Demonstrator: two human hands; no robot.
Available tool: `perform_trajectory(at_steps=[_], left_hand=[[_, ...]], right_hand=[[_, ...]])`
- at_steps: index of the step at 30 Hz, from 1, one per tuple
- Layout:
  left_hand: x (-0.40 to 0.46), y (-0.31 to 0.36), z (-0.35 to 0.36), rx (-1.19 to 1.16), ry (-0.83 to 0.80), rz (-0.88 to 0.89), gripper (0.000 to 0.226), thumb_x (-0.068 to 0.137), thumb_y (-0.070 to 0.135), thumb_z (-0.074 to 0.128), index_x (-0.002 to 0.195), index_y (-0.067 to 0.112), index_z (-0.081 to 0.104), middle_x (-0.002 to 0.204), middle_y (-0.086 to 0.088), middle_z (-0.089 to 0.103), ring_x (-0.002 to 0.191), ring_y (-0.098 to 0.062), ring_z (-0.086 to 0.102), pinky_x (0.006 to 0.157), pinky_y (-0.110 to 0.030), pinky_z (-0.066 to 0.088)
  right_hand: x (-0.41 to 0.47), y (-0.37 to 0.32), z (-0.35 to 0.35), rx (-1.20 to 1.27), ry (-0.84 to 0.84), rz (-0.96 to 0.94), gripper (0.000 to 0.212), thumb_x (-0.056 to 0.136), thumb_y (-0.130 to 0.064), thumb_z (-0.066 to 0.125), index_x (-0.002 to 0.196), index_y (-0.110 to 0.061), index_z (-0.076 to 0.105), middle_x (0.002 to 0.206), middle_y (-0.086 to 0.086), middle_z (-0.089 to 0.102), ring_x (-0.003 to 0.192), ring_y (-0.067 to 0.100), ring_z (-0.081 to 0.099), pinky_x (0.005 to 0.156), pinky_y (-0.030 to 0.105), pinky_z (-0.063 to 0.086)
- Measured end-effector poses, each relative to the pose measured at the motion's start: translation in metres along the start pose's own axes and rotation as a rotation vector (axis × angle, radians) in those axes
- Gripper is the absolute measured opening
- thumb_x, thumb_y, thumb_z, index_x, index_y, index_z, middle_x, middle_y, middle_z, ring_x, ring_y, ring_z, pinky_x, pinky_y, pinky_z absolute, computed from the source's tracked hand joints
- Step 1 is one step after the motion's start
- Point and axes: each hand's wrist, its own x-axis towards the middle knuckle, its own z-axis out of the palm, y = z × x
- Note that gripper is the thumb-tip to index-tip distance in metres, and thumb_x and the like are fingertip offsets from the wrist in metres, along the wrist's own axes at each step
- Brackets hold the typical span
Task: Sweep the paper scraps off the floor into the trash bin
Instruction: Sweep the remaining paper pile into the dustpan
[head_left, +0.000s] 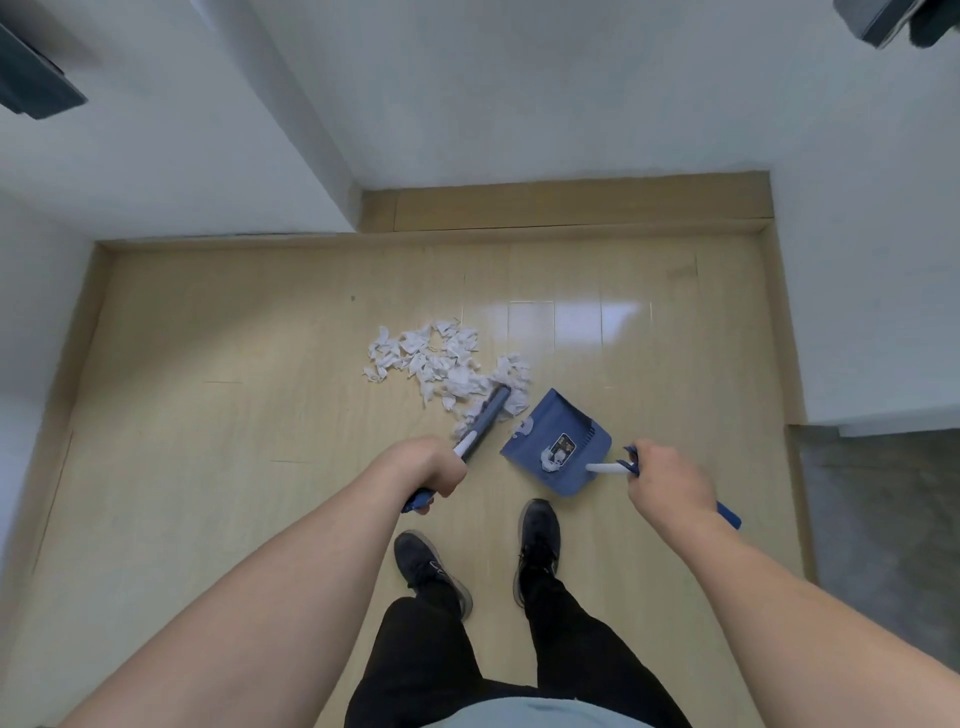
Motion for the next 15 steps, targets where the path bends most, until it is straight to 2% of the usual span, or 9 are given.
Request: perform_trajectory(at_steps=[3,7,11,15], left_hand=[[-0.013,-0.002,-0.011,0.056,-0.007,0.015,0.027,0.097,0.015,0.048,0.119,-0.001,0.049,0.079,-0.016,0.059,0.063,-0.025,0.056,0.066,-0.031,0.043],[-0.04,-0.009,-0.028,0.059,0.043,-0.012,0.035,0.096,0.017,0.051,0.127,0.001,0.048,0.081,-0.014,0.06,0.056,-0.021,0.053,0.06,-0.031,0.043],[-0.048,-0.005,-0.044,0.05,0.14,-0.011,0.029,0.094,0.015,0.051,0.12,0.002,0.051,0.075,-0.012,0.061,0.055,-0.02,0.057,0.052,-0.027,0.043],[-0.037,0.016,-0.059,0.072,0.191,0.0,0.023,0.093,0.012,0.045,0.112,0.0,0.05,0.081,-0.016,0.064,0.065,-0.026,0.063,0.054,-0.026,0.043]], right_hand=[[0.004,-0.008,-0.007,0.033,-0.026,0.001,0.019,0.091,-0.014,0.05,0.107,-0.019,0.058,0.095,0.004,0.065,0.077,0.027,0.058,0.063,0.028,0.043],[0.005,-0.02,-0.016,0.074,-0.025,0.01,0.02,0.092,-0.014,0.049,0.109,-0.018,0.058,0.1,0.007,0.065,0.075,0.027,0.053,0.064,0.028,0.041],[0.003,-0.028,-0.021,0.11,-0.035,0.043,0.023,0.09,-0.012,0.047,0.109,-0.018,0.059,0.104,0.007,0.065,0.089,0.029,0.061,0.067,0.026,0.039],[0.011,-0.028,-0.024,0.123,-0.039,0.074,0.025,0.09,-0.012,0.048,0.112,-0.018,0.058,0.105,0.007,0.065,0.093,0.029,0.062,0.068,0.026,0.04]])
